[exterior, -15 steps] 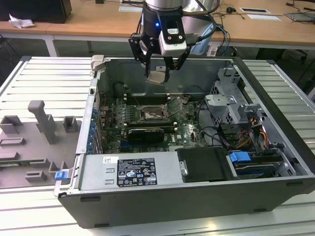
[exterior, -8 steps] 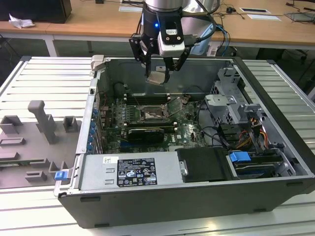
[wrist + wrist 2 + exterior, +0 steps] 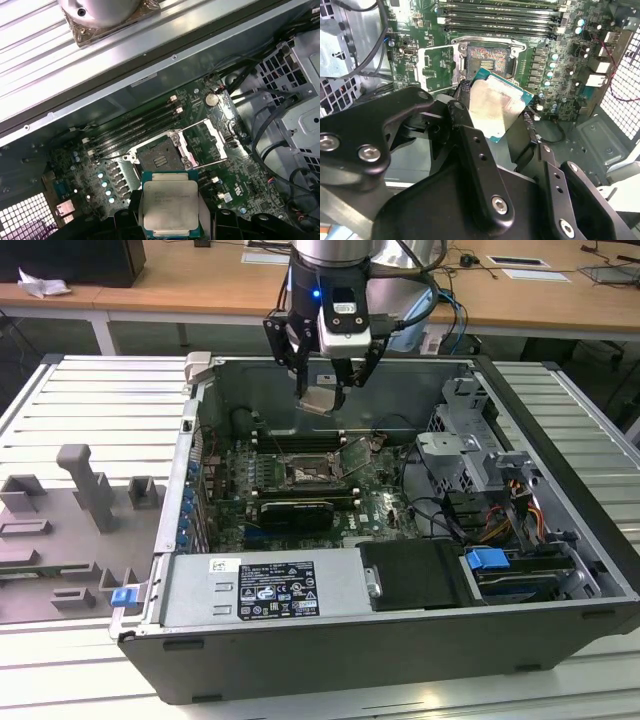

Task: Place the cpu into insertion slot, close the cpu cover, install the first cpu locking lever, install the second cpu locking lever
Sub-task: 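Place the cpu into insertion slot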

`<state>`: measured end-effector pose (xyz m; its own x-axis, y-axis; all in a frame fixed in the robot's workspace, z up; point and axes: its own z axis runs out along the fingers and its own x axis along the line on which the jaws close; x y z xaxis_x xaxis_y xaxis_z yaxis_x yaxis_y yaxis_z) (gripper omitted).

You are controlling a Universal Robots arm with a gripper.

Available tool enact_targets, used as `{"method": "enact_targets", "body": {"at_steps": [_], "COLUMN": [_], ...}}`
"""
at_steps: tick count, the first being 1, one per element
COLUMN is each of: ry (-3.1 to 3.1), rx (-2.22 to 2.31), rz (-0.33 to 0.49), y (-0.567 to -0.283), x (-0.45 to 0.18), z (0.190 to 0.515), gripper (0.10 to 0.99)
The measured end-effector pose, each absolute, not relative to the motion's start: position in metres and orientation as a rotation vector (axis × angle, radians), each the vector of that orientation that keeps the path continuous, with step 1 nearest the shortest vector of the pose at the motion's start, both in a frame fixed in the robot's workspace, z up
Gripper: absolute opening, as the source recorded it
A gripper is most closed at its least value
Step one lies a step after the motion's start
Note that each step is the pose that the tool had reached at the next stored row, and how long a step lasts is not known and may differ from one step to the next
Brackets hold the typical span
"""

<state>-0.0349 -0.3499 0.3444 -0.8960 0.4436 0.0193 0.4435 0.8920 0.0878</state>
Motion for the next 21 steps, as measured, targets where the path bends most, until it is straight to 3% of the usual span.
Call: {"method": "enact_targets", "body": {"at_steps": [21], "ry": [2.964], "rx": [1.001], "rz": [0.140], "y": [-0.3499], "x": [-0.0349], "z": [0.3349], "gripper": [0.529]}}
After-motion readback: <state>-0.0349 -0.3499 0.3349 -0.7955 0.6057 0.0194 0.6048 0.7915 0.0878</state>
